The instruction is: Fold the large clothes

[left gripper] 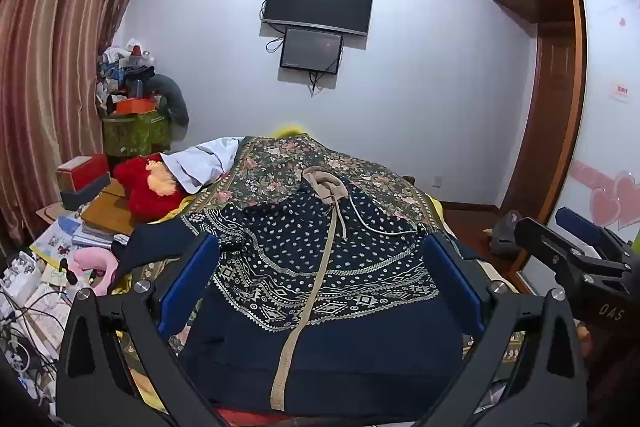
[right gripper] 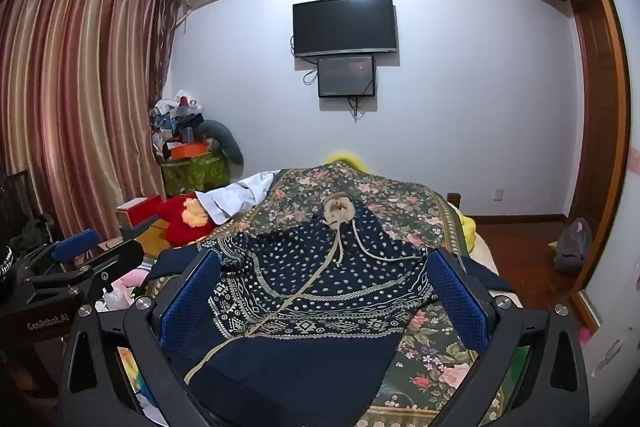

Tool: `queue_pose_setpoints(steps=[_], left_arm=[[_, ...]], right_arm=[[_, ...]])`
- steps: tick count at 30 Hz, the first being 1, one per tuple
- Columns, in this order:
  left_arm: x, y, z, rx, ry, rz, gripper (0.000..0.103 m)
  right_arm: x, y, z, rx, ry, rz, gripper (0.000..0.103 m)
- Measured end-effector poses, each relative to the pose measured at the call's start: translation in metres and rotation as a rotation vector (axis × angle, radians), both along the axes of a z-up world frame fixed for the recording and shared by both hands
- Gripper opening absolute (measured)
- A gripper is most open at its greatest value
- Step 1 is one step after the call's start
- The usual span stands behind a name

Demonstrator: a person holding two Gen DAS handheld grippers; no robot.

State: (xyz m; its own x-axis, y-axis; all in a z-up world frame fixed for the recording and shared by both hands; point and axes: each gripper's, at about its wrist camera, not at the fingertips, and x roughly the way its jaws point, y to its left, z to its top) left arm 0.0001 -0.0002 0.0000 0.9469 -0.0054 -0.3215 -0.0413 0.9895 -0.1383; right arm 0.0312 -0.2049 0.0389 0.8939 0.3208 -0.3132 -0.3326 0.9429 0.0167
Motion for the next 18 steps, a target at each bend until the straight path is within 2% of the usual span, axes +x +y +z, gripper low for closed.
queue_pose_setpoints(steps=[4, 6, 18], left_arm=[[0.0, -0.005, 0.0, 0.008, 0.012, 0.01, 0.103], [0.003, 0.005, 0.0, -0.031, 0.018, 0.014, 0.103], [-0.001, 0.003, -0.002, -0.009, -0.004, 0.014, 0.103]], right_arm=[[0.002, 0.001, 0.0, -0.006, 0.002, 0.0, 0.103], [0.003, 0.001, -0.001, -0.006, 0.003, -0.002, 0.103], [0.005, 0.001, 0.0, -0.003, 0.001, -0.003, 0.103]])
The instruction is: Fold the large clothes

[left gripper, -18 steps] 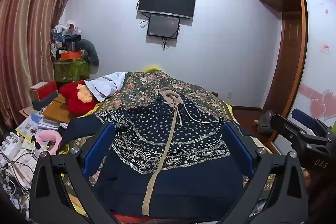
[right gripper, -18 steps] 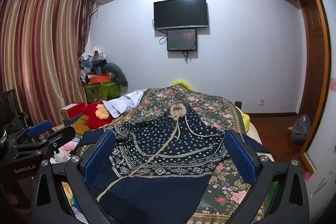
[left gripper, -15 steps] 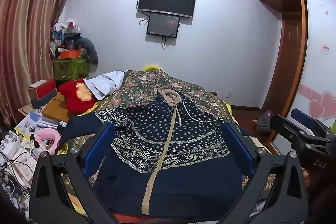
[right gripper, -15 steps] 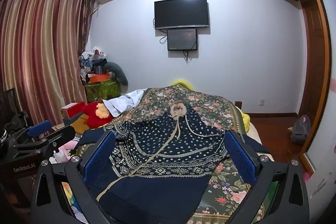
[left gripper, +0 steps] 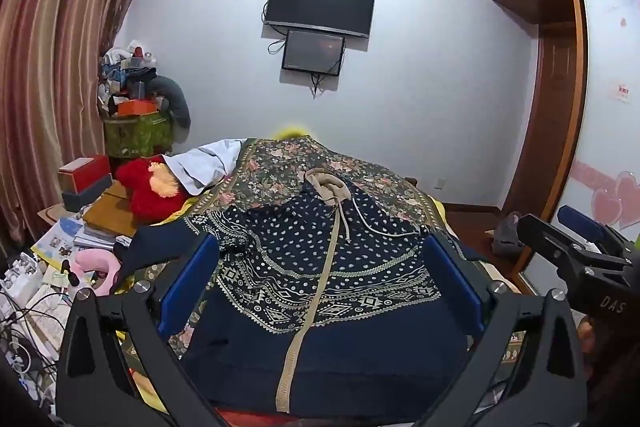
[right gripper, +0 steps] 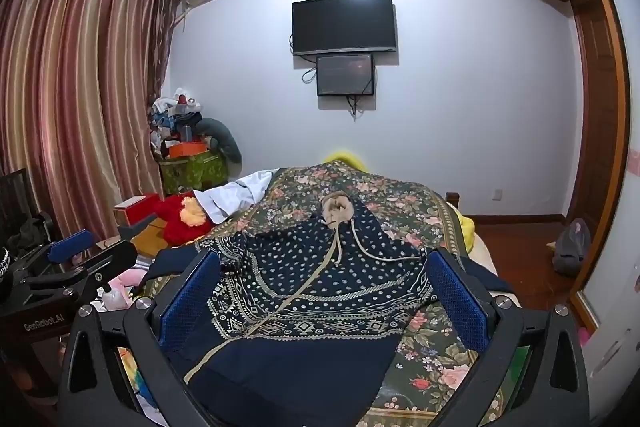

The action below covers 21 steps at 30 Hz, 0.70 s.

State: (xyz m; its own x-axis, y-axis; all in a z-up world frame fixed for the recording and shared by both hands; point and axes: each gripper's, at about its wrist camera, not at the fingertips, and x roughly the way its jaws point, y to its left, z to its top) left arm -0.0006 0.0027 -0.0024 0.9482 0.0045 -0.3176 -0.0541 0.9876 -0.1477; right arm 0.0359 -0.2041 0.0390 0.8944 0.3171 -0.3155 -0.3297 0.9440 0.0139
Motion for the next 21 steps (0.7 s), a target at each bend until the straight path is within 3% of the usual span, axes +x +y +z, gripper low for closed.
queue_pose_setpoints(steps=[21], left_arm=[[-0.0003, 0.0007, 0.0013, -0.003, -0.007, 0.004, 0.103]], right_arm=[[-0.0003, -0.002, 0.0059, 0.002, -0.004, -0.008, 0.103]])
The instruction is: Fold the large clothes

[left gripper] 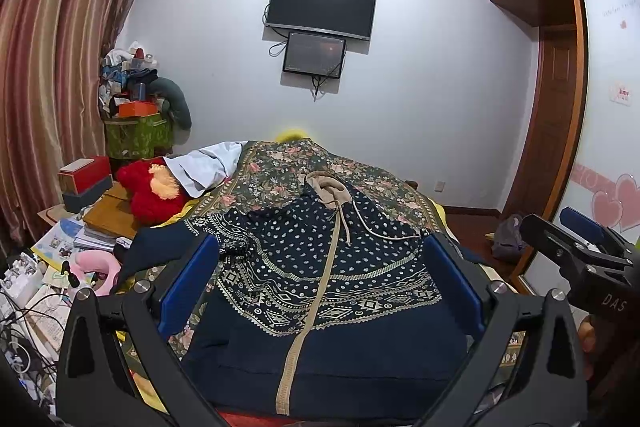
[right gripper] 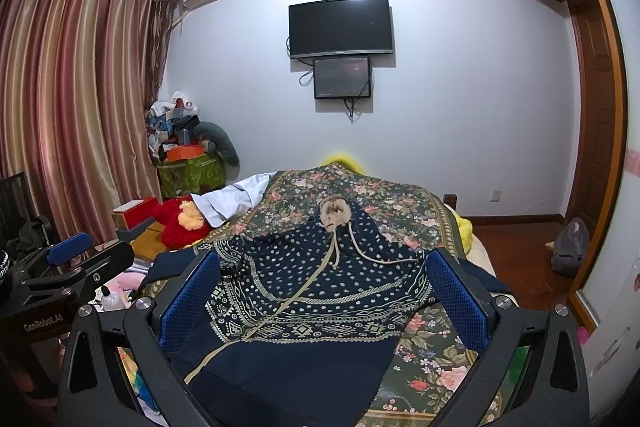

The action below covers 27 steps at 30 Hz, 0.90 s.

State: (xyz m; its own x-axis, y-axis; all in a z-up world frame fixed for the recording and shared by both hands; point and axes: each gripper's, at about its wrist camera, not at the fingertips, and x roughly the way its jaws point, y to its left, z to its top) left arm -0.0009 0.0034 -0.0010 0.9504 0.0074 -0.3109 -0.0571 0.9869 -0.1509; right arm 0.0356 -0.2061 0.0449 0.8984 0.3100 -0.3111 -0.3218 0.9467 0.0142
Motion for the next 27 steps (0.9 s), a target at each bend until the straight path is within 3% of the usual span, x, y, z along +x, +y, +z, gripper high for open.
queue_pose_setpoints(steps=[27], left_arm=[[0.0016, -0.0007, -0.0005, 0.0, 0.0, -0.005, 0.103]], right_arm=[[0.0008, -0.0017, -0.0005, 0.006, 0.0, 0.001, 0.103]])
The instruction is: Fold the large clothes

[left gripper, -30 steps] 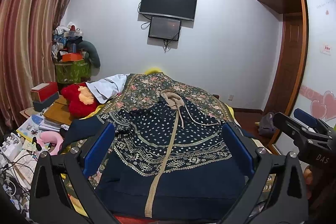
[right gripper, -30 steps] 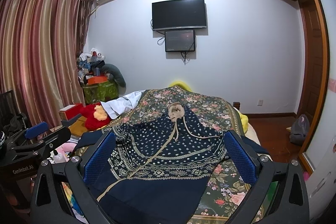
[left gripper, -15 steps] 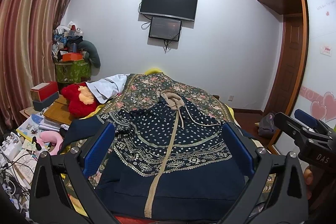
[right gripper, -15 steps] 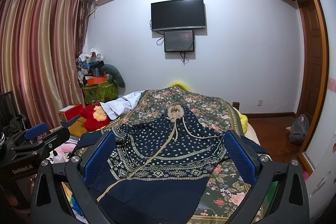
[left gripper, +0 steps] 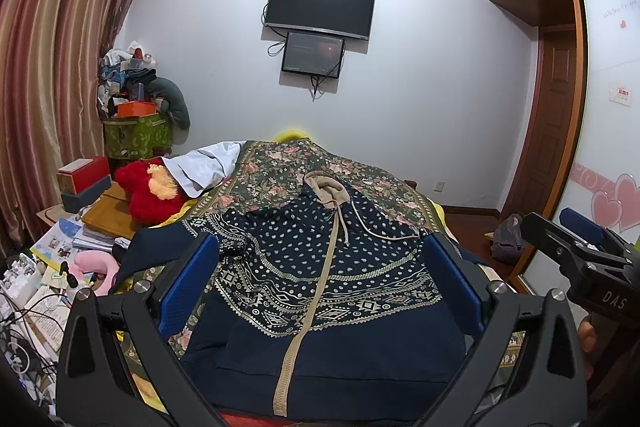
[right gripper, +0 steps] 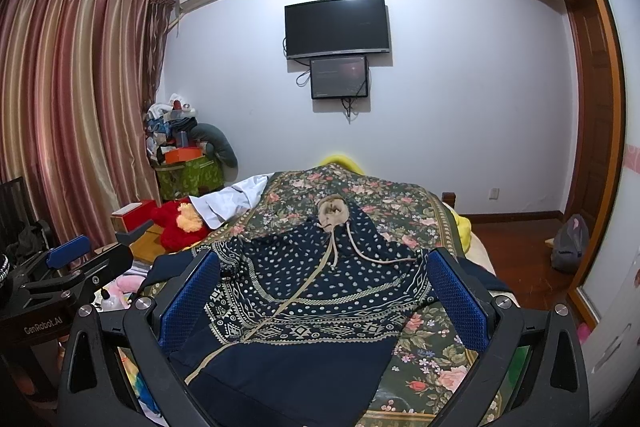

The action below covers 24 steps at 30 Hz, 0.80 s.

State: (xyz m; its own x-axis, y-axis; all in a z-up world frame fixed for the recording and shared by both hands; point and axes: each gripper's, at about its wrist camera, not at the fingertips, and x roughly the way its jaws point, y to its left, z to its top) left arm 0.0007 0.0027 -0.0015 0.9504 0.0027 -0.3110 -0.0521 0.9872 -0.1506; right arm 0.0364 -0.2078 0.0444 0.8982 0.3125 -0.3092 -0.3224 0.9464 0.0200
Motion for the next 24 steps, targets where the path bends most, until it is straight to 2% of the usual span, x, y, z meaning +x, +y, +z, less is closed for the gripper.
queue_pose_setpoints(steps=[24], left_arm=[[0.0032, -0.0044, 0.0009, 0.004, -0.012, 0.0, 0.103]], right_arm=[[0.0006, -0.0015, 0.0018, 0.001, 0.0, -0.002, 0.103]])
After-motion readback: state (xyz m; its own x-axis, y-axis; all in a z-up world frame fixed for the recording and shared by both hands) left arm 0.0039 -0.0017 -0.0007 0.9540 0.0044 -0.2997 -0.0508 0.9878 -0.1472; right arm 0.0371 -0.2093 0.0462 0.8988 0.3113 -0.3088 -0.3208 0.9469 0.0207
